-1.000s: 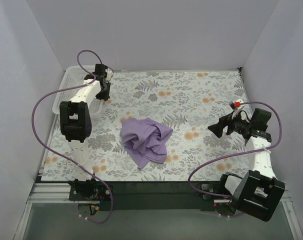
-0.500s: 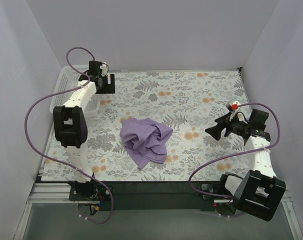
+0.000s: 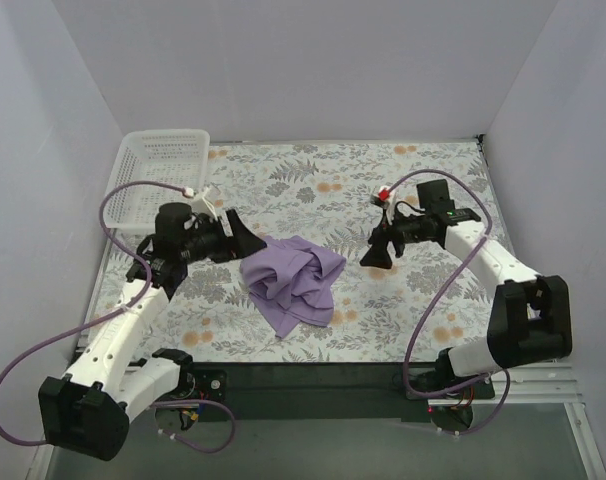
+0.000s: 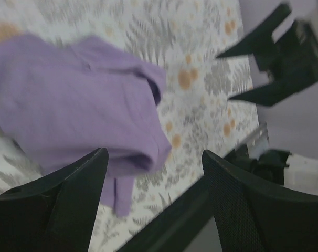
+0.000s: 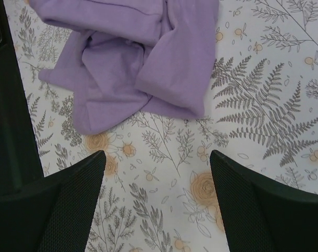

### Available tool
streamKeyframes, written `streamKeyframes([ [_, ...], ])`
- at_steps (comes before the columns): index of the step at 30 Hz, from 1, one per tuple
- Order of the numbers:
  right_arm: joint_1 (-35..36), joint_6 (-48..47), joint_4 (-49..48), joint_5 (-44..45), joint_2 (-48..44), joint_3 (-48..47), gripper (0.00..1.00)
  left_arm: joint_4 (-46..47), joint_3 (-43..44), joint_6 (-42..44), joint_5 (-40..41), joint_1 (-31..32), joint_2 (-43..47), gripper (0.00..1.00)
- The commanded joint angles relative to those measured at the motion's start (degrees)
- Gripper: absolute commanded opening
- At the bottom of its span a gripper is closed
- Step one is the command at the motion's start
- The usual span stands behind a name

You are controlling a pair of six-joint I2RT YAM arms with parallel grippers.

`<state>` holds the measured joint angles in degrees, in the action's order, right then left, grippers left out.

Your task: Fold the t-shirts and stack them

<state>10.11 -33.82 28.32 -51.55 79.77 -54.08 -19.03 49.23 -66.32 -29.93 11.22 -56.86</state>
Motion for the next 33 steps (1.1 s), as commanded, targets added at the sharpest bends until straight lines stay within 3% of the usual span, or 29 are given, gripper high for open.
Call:
streamKeyframes([
  [1, 5.9, 9.0, -2.1, 7.6, 6.6, -4.4, 0.86, -7.2, -6.1, -9.7, -1.7, 5.6, 6.1, 0.71],
  [4, 9.1, 14.1, -3.3, 11.6, 13.1, -8.3, 0.85, -12.7, -6.7, -11.9, 3.6, 9.9, 9.6, 0.7],
  [9, 11.4, 18.7, -4.2, 13.4, 18.9, -12.7, 0.84, -13.8, -9.6, -15.0, 7.8, 15.8, 10.2, 0.68],
  [18, 13.8, 20.2, -4.6, 17.4, 24.3, -15.3, 0.82, -9.7, -6.9, -15.5, 16.7, 23.8, 0.0, 0.68],
  [25, 13.9, 21.2, -4.4, 15.8, 27.6, -16.4, 0.73, -9.0, -2.6, -13.3, 22.9, 27.4, -9.1, 0.63],
  [29, 13.9, 21.6, -4.3, 13.1, 29.0, -17.3, 0.59, -7.7, -1.7, -13.2, 23.1, 28.8, -11.5, 0.56],
  [33, 13.8, 21.1, -3.7, 10.6, 29.2, -18.0, 0.27, -7.3, -0.5, -13.1, 23.3, 29.4, -12.7, 0.38],
])
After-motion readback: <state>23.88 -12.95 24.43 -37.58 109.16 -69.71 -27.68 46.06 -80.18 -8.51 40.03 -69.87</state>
